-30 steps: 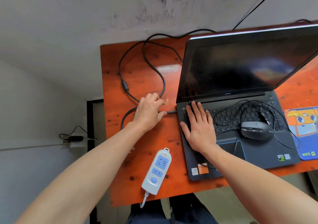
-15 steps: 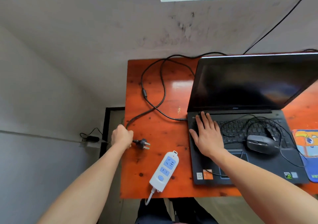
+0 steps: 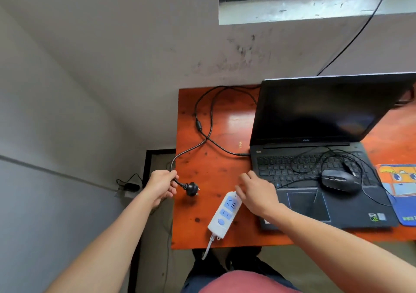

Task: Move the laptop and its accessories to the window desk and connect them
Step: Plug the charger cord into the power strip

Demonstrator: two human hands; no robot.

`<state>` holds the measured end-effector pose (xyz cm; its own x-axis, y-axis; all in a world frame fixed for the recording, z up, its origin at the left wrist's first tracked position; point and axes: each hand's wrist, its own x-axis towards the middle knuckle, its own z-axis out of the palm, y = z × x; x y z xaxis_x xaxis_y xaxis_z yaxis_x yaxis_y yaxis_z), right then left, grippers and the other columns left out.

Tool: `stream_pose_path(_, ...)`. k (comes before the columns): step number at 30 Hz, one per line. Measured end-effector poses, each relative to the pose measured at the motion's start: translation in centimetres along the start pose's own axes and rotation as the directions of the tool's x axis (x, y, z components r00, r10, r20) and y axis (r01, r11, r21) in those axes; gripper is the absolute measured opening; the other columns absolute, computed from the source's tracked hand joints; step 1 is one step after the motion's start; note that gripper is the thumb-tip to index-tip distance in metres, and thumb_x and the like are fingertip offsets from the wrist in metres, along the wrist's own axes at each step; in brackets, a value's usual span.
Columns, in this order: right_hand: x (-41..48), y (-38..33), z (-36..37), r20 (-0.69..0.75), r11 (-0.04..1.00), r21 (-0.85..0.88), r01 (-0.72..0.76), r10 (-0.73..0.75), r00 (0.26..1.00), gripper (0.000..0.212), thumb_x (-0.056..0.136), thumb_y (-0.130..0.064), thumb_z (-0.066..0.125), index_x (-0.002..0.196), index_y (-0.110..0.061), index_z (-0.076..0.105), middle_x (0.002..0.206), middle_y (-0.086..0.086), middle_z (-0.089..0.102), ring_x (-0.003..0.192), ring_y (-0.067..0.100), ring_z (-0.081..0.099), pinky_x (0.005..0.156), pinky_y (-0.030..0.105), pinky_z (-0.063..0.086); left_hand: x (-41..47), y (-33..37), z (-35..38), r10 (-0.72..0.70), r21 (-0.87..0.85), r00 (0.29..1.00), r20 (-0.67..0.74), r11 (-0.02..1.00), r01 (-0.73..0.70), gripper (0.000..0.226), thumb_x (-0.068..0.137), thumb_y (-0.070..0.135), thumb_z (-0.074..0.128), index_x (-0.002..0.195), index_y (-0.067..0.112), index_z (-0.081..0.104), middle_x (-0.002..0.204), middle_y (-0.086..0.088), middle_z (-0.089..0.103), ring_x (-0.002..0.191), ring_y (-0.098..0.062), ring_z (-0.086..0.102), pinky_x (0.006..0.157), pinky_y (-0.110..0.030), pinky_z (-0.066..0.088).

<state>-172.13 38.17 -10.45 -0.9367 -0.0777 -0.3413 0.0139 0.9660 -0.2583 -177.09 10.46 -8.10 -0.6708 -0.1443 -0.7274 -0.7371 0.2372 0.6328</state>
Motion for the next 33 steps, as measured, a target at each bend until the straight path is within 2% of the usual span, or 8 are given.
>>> stream_pose_path(3, -1.7, -2.2, 1.3, 0.239, 0.951, 0.2, -0.234, 0.184, 0.953, 0.064, 0.081, -0.062, 0.056, 0.129, -0.022, 0.041, 0.12, 0.007, 0.048, 0.106, 0.036, 0.059, 0.081, 0.041, 0.046, -0.2, 1.2, -1.1, 0.04, 0.0, 0.999, 0.034, 0.999, -0.04, 0.027, 0.1, 0.023, 0.044, 0.083, 0.006, 0.056, 0.059, -0.006, 0.046, 0.041, -0.015, 0.045, 0.035, -0.019, 0.034)
stream_pose_path(5, -1.8, -3.7, 1.8, 0.299, 0.916, 0.28, -0.287, 0.201, 0.933, 0.073, 0.072, -0.056, 0.068, 0.132, -0.024, 0.039, 0.123, 0.008, 0.044, 0.107, 0.036, 0.058, 0.084, 0.039, 0.046, -0.4, 1.8, -1.9, 0.062, -0.005, 0.996, 0.065, 0.998, -0.062, 0.028, 0.101, 0.024, 0.043, 0.081, 0.008, 0.055, 0.057, -0.003, 0.043, 0.042, -0.015, 0.044, 0.037, -0.019, 0.034)
stream_pose_path(9, -0.1, -7.8, 2.3, 0.218, 0.913, 0.326, -0.246, 0.181, 0.959, 0.056, 0.079, -0.031, 0.071, 0.129, -0.025, 0.048, 0.124, 0.009, 0.046, 0.105, 0.037, 0.059, 0.088, 0.04, 0.049, -0.9, 2.0, -3.5, 0.082, -0.022, 0.987, 0.137, 0.997, -0.08, 0.026, 0.101, 0.023, 0.043, 0.083, 0.008, 0.055, 0.058, -0.003, 0.043, 0.045, -0.018, 0.046, 0.039, -0.021, 0.036)
stream_pose_path(14, 2.8, -11.3, 2.6, 0.258, 0.939, 0.277, -0.204, 0.132, 0.957, 0.051, 0.079, -0.024, 0.074, 0.126, -0.021, 0.056, 0.126, 0.008, 0.053, 0.111, 0.03, 0.057, 0.09, 0.035, 0.045, -0.6, 1.3, -7.0, 0.086, -0.037, 0.988, 0.126, 0.996, -0.082, 0.025, 0.101, 0.02, 0.043, 0.084, 0.008, 0.055, 0.059, -0.004, 0.047, 0.047, -0.018, 0.048, 0.04, -0.021, 0.038)
stream_pose_path(20, 2.7, -12.5, 1.7, 0.14, 0.97, 0.237, -0.055, 0.022, 0.99, 0.051, 0.08, -0.035, 0.069, 0.129, -0.031, 0.053, 0.118, -0.002, 0.054, 0.102, 0.023, 0.06, 0.075, 0.032, 0.045, -0.5, 0.9, -8.3, 0.071, -0.045, 0.977, 0.199, 0.997, -0.063, 0.021, 0.101, 0.014, 0.042, 0.088, 0.005, 0.056, 0.062, -0.007, 0.052, 0.043, -0.013, 0.048, 0.036, -0.018, 0.031)
stream_pose_path(27, 2.9, -14.4, -0.2, 0.175, 0.94, 0.33, 0.082, -0.147, 0.974, 0.059, 0.072, -0.044, 0.073, 0.127, -0.034, 0.053, 0.118, -0.008, 0.06, 0.095, 0.016, 0.06, 0.076, 0.033, 0.05, -0.4, 2.6, -7.1, 0.099, 0.021, 0.947, 0.307, 0.994, -0.111, 0.02, 0.101, 0.012, 0.042, 0.091, 0.002, 0.056, 0.066, -0.011, 0.059, 0.041, -0.008, 0.044, 0.032, -0.014, 0.027)
stream_pose_path(30, 2.7, -14.1, -0.4, 0.102, 0.956, 0.268, 0.118, -0.15, 0.983, 0.05, 0.074, -0.056, 0.069, 0.118, -0.036, 0.058, 0.108, -0.008, 0.063, 0.093, 0.017, 0.06, 0.07, 0.032, 0.048, -0.8, 3.1, -6.2, 0.1, 0.016, 0.929, 0.355, 0.993, -0.113, 0.019, 0.1, 0.014, 0.044, 0.093, 0.002, 0.058, 0.068, -0.011, 0.062, 0.044, -0.009, 0.045, 0.034, -0.016, 0.029)
stream_pose_path(33, 3.0, -12.9, -0.9, 0.054, 0.96, 0.251, 0.125, -0.143, 0.988, 0.038, 0.076, -0.05, 0.067, 0.111, -0.036, 0.062, 0.105, -0.008, 0.067, 0.094, 0.019, 0.062, 0.067, 0.03, 0.044, -1.1, 3.0, -5.4, 0.096, -0.02, 0.938, 0.333, 0.995, -0.095, 0.02, 0.099, 0.018, 0.048, 0.098, 0.002, 0.059, 0.073, -0.013, 0.065, 0.045, -0.012, 0.048, 0.035, -0.018, 0.03)
